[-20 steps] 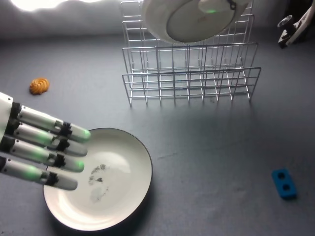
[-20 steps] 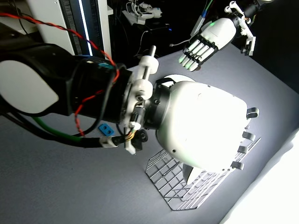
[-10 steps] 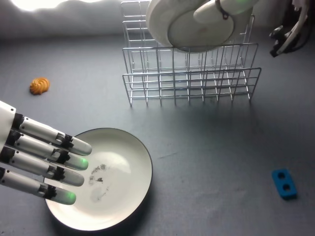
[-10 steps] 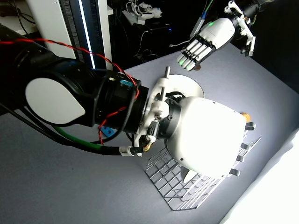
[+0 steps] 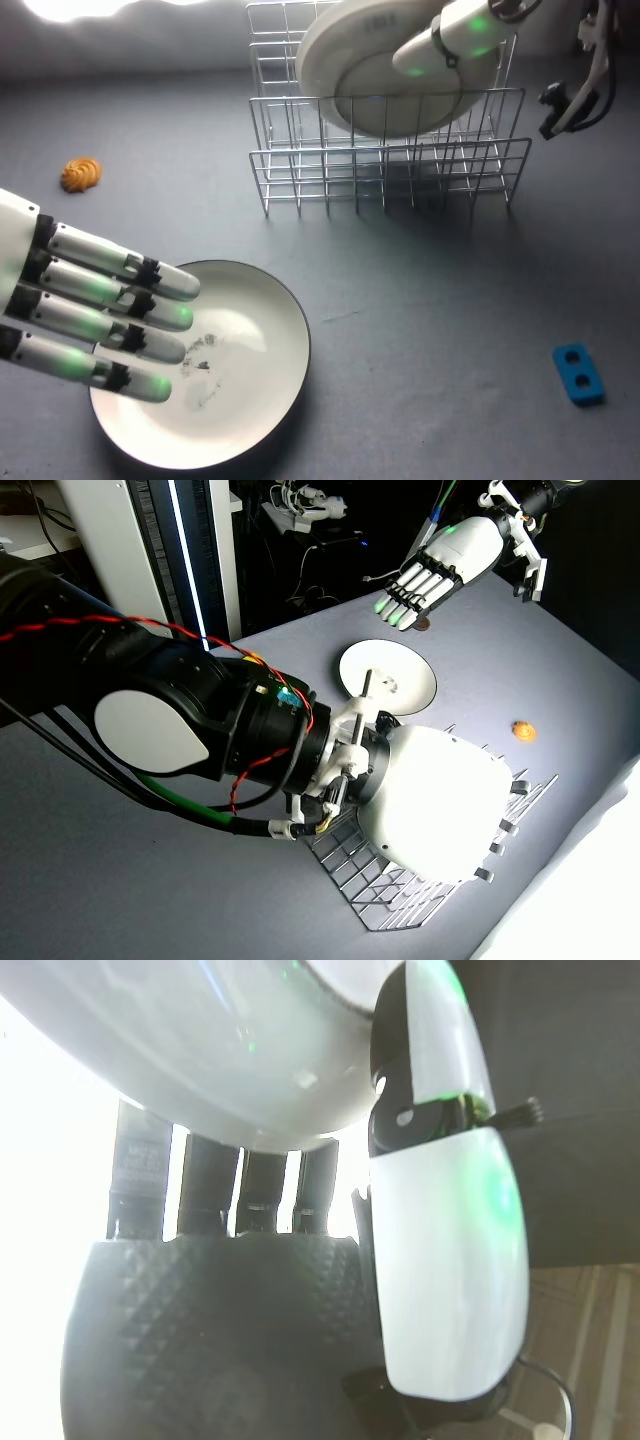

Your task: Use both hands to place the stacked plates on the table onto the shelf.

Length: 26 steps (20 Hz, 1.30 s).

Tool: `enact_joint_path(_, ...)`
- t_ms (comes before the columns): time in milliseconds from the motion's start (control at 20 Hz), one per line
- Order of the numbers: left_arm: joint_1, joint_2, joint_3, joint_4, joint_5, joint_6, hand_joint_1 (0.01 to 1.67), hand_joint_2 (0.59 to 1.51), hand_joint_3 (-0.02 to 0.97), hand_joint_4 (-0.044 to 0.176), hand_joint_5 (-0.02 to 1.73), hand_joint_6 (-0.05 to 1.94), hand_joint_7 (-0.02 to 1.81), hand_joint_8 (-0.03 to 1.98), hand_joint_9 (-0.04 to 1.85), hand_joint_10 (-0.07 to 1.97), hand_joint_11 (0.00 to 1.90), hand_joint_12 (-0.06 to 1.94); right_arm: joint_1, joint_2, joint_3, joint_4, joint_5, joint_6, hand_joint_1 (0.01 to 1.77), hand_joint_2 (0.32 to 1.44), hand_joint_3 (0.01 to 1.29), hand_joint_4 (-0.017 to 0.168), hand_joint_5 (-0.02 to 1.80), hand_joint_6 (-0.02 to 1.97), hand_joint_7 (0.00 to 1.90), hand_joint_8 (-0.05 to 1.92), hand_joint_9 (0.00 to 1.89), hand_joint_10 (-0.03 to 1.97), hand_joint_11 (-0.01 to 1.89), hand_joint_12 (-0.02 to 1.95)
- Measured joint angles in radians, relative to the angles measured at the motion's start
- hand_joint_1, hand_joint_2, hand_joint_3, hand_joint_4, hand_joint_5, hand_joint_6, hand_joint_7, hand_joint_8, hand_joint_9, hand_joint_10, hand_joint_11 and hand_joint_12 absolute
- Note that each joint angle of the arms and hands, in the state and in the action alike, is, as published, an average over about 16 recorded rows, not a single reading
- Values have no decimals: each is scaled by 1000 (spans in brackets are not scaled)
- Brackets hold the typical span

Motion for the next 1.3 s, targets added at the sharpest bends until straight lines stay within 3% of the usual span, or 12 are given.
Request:
enact_joint_path(150,-1,-2,5,1,-18,2,21,1203,7,5,74,3,55,6,23,6,16,13,-8,-8,11,2,3,2,1207,991,14,8,953,863,1076,717,1290,-4,905,1009)
enact_joint_path(350,-1,-3,15,8,-29,6,22,1203,7,5,73,3,51,6,19,6,16,13,-16,-14,20,5,9,4,1197,1001,15,2,940,652,1061,513,1227,-4,842,1016)
enact_joint_path(600,12,-4,27,14,-1,10,21,1204,7,5,71,3,47,6,16,5,15,13,-17,-15,23,7,16,5,1181,1010,15,-4,919,391,1027,262,1127,-4,741,1033)
enact_joint_path(900,65,5,28,12,110,3,21,1206,8,4,68,4,47,6,19,6,16,13,-9,-13,23,8,25,5,1152,1005,16,-2,895,61,963,12,1004,-5,584,1071)
enact_joint_path(1300,164,30,-12,-37,295,-18,21,1208,7,4,68,4,44,6,22,6,15,13,32,16,-4,-19,57,-44,1120,998,16,-2,768,32,816,14,828,-5,375,1127)
